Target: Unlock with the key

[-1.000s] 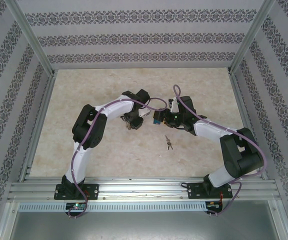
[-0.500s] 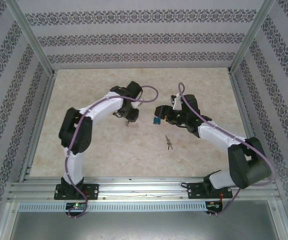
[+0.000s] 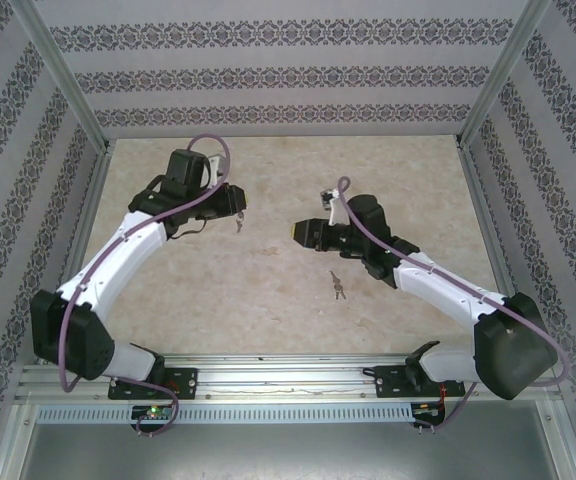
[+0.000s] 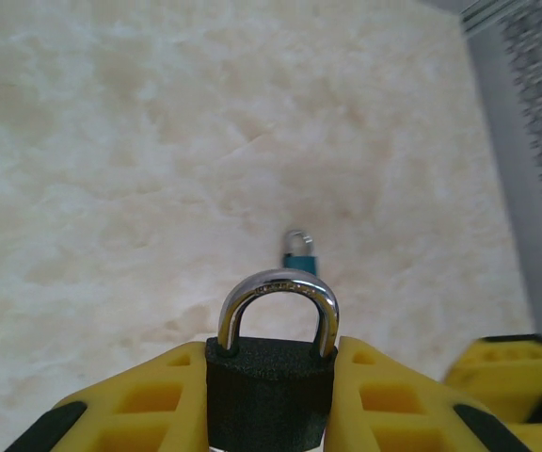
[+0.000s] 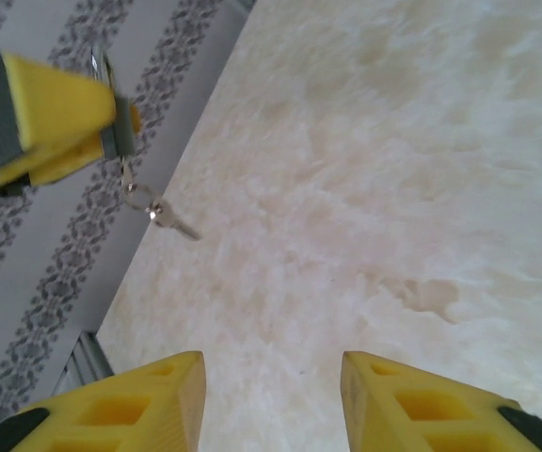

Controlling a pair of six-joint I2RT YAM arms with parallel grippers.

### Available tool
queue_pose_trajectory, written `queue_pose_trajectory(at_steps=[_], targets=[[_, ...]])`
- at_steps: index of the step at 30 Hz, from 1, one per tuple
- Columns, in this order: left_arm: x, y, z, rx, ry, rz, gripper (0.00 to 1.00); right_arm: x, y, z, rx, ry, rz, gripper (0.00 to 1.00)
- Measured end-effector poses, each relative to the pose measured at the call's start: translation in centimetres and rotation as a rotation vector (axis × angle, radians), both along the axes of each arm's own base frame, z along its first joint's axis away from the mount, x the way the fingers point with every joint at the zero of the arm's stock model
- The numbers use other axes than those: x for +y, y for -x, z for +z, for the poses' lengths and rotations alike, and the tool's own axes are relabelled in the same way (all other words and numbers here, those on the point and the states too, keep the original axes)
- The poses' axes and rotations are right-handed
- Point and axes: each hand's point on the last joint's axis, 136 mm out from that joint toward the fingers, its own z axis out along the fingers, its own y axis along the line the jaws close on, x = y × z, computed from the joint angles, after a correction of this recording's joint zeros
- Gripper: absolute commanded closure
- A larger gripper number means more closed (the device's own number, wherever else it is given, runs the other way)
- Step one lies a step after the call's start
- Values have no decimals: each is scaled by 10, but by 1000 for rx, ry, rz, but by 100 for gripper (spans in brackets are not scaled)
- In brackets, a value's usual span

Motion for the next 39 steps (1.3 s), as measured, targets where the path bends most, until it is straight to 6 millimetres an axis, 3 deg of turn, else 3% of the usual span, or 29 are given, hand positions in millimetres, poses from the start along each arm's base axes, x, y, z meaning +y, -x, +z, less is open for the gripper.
queue_pose_trajectory(at_steps=[5, 10, 22, 39], targets=[[-6, 11, 33, -52, 156, 27, 77, 31, 9, 15, -81, -36, 80, 61], [-10, 21, 50, -66, 262, 31, 77, 48, 6, 20, -125, -71, 106, 55], [-13, 25, 55, -57, 324, 38, 77, 71, 3, 66, -243, -180, 172, 50], [-19, 32, 63, -65, 350, -1, 78, 88, 2, 75, -242, -240, 244, 63]])
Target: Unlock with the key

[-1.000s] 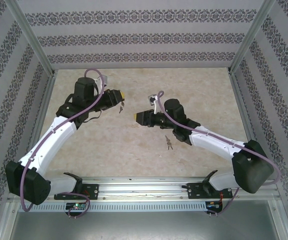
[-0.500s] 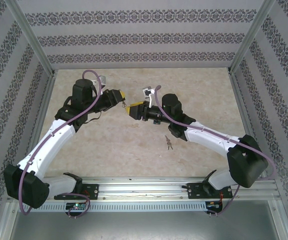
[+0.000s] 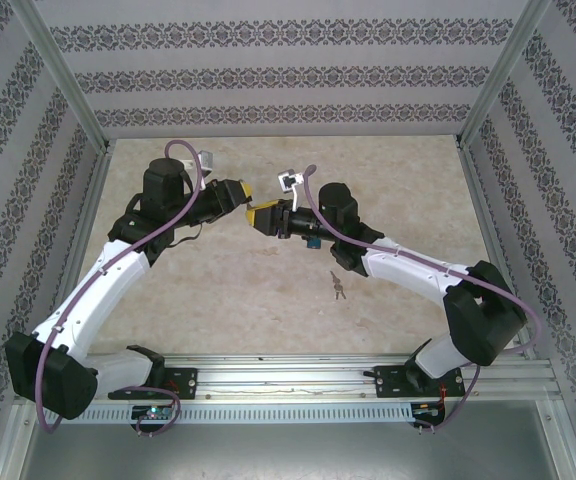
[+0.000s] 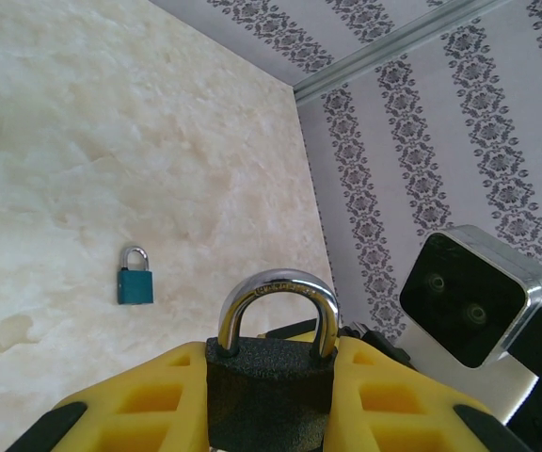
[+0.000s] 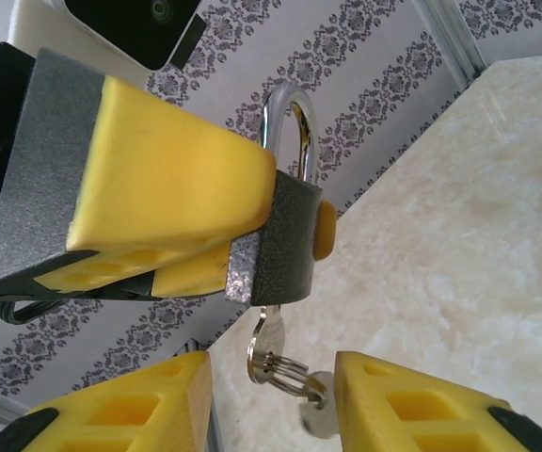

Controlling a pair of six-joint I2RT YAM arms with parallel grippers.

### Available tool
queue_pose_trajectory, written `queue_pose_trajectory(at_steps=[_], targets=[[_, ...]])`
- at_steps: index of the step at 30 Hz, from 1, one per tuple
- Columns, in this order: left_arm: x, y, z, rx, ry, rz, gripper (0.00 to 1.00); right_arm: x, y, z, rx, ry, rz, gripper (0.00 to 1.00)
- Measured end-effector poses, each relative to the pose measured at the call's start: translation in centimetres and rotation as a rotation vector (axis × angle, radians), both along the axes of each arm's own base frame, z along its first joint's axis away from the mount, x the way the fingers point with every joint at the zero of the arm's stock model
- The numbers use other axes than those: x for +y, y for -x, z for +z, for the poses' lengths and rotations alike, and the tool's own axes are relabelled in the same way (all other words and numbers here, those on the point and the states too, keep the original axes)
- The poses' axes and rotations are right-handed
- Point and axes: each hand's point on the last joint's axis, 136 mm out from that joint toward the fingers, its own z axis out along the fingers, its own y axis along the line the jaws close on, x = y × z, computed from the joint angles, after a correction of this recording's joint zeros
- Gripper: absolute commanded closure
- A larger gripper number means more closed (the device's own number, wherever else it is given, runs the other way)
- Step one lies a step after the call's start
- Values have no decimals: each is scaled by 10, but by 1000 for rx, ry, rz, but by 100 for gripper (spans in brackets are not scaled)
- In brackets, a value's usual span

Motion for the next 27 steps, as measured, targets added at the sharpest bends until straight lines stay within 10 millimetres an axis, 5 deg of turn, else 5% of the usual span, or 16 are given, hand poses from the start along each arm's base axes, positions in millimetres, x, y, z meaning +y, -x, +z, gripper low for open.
queue_pose_trajectory(at_steps=[5, 11, 27], targets=[[-2, 1, 3, -4, 11, -12, 78, 2, -2, 4, 0, -15, 4, 73], [-2, 0, 4, -4, 22, -10, 78, 5, 0, 6, 5, -33, 27, 99], [-9, 2, 24, -72, 71, -50, 84, -5, -2, 26, 16, -125, 57, 100]])
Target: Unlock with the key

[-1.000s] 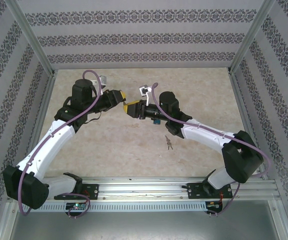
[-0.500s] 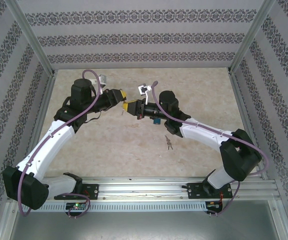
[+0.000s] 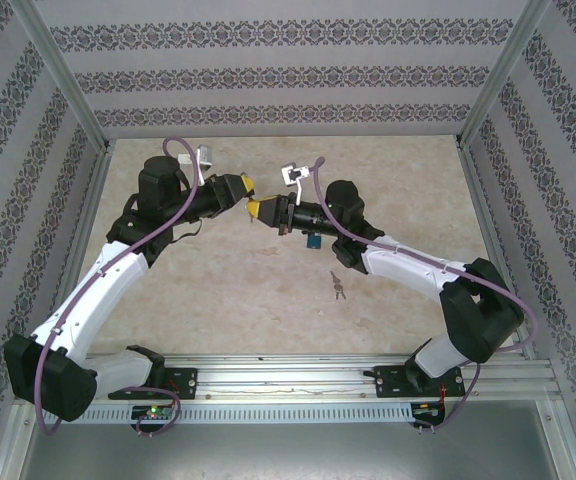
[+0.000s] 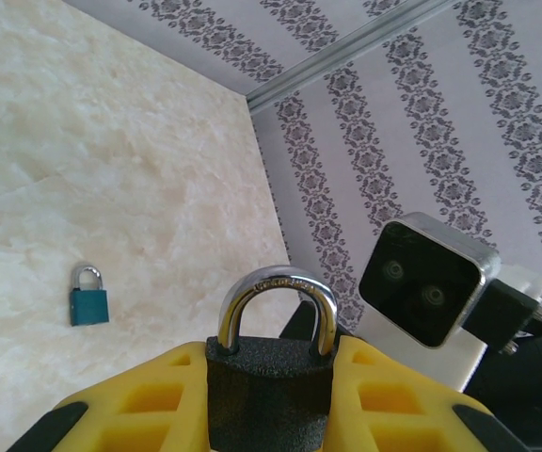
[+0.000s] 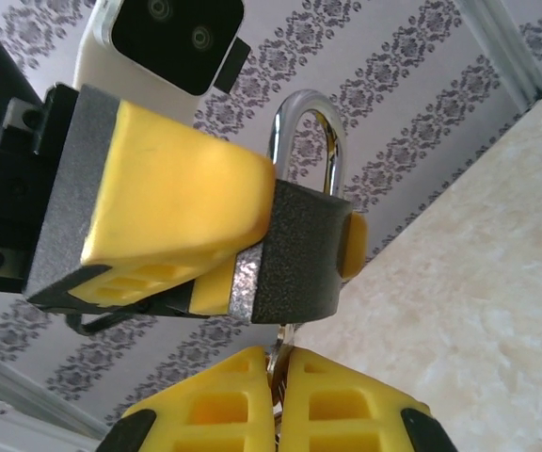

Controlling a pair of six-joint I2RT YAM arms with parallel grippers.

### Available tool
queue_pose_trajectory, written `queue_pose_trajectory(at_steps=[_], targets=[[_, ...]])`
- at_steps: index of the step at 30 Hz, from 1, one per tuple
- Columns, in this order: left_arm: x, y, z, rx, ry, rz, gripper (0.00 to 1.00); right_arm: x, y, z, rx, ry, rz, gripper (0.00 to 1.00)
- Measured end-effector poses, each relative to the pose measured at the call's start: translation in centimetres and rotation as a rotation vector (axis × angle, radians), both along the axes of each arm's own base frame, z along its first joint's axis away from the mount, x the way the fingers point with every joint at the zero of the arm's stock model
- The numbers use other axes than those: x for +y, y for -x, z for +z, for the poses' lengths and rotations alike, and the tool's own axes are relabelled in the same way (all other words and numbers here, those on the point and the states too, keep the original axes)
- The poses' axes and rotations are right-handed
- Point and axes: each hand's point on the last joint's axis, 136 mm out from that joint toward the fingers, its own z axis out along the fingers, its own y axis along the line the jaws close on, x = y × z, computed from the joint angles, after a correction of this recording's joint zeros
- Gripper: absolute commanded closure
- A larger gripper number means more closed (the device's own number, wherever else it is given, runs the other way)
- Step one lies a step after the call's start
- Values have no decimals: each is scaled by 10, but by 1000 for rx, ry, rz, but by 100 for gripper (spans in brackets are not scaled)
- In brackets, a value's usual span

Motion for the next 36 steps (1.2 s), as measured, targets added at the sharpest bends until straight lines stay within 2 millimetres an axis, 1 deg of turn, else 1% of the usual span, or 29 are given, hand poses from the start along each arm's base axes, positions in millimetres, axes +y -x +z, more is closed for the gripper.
queue_pose_trajectory(at_steps=[2, 7, 18, 20, 25, 26, 32, 33, 34, 36], targets=[[-2, -1, 4, -17, 8, -10, 85, -3, -2, 3, 18, -28, 22, 100], [-5, -3, 2, -15, 12, -24, 86, -4, -1, 4, 46, -45, 55, 100], [-11, 1, 16, -61, 50, -69, 86, -8, 6, 16, 71, -125, 161, 100], [-11, 1, 17, -62, 51, -69, 86, -9, 6, 16, 71, -126, 166, 95], [-13, 3, 16, -56, 49, -75, 86, -12, 7, 14, 57, -101, 137, 94], [-14, 4, 15, -55, 49, -81, 86, -14, 8, 14, 53, -97, 133, 100], [-18, 6, 14, -48, 52, -94, 85, -18, 9, 12, 42, -93, 123, 100], [-18, 6, 13, -45, 54, -94, 85, -18, 9, 12, 43, -93, 123, 96], [-18, 6, 13, -45, 55, -93, 86, -18, 9, 11, 44, -93, 123, 87], [-18, 7, 13, -44, 57, -94, 85, -18, 8, 9, 45, -85, 114, 72]])
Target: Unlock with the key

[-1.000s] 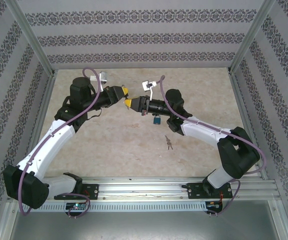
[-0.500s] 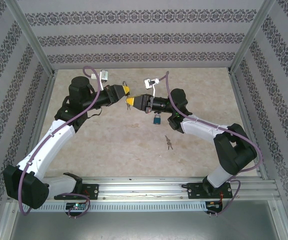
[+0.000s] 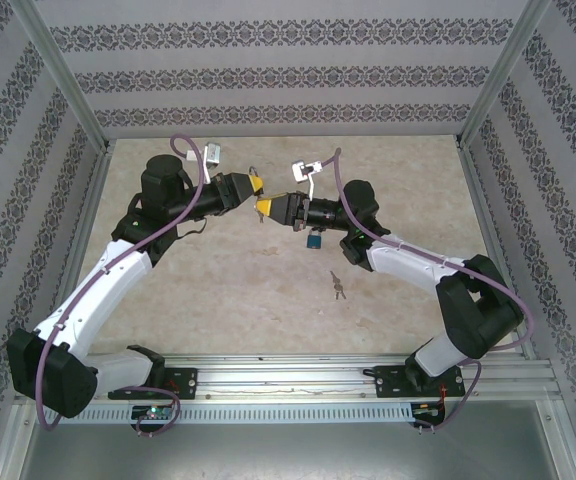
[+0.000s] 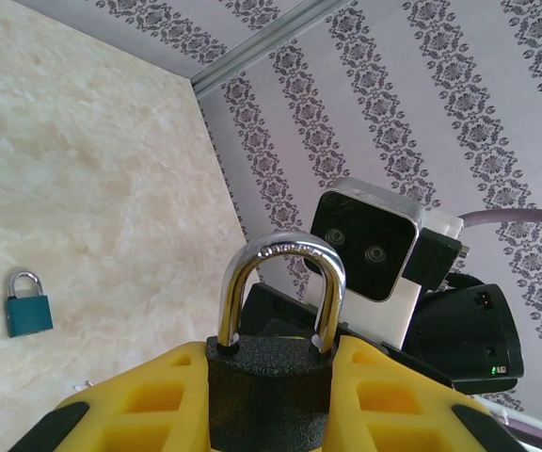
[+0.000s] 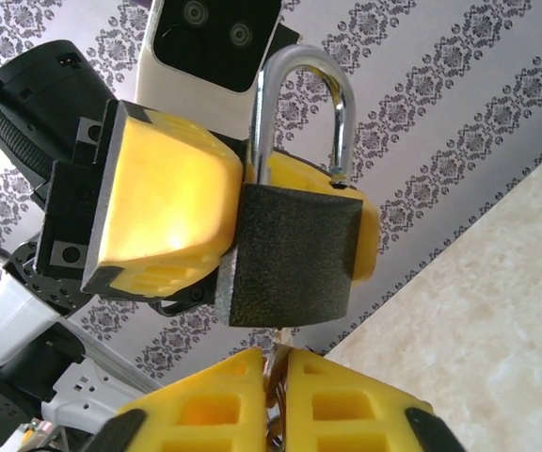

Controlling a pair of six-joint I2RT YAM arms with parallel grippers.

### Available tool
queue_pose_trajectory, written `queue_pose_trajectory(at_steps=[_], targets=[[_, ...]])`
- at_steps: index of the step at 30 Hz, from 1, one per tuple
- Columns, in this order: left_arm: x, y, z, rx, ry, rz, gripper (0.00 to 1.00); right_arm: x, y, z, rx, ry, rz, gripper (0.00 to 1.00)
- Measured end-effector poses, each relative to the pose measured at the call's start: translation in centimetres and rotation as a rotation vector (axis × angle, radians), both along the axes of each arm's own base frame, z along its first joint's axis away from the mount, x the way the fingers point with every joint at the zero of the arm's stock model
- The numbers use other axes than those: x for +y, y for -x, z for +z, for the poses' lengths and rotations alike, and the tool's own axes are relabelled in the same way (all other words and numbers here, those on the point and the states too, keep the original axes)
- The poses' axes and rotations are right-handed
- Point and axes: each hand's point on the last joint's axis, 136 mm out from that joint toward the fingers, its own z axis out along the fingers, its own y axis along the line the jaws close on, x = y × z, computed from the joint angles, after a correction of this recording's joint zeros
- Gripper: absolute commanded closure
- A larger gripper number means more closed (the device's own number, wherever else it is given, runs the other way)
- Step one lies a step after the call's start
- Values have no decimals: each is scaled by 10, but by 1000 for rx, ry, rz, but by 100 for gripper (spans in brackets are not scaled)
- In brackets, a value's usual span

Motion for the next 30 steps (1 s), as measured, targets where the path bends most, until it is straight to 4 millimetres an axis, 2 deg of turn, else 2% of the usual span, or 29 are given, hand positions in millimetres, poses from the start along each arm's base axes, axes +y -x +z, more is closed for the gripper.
queue_pose_trajectory(at_steps=[4, 10, 14, 18, 23, 26, 30], targets=[[1, 0, -5, 17, -11, 8, 85, -4, -7, -11, -5, 74, -77, 60], [2, 1, -8, 37, -15, 11, 85, -21, 3, -9, -142, 196, -256, 50], [2, 1, -8, 46, -9, 12, 85, -21, 9, -14, -244, 260, -346, 46], [1, 1, -8, 62, 1, 16, 84, -16, 12, -30, -327, 301, -409, 47], [1, 2, -8, 85, 19, 14, 84, -7, 14, -39, -466, 298, -493, 46], [0, 2, -8, 94, 26, 14, 84, -3, 13, -34, -543, 274, -542, 45], [0, 2, -6, 93, 35, 12, 84, -5, 15, -11, -640, 208, -610, 44]])
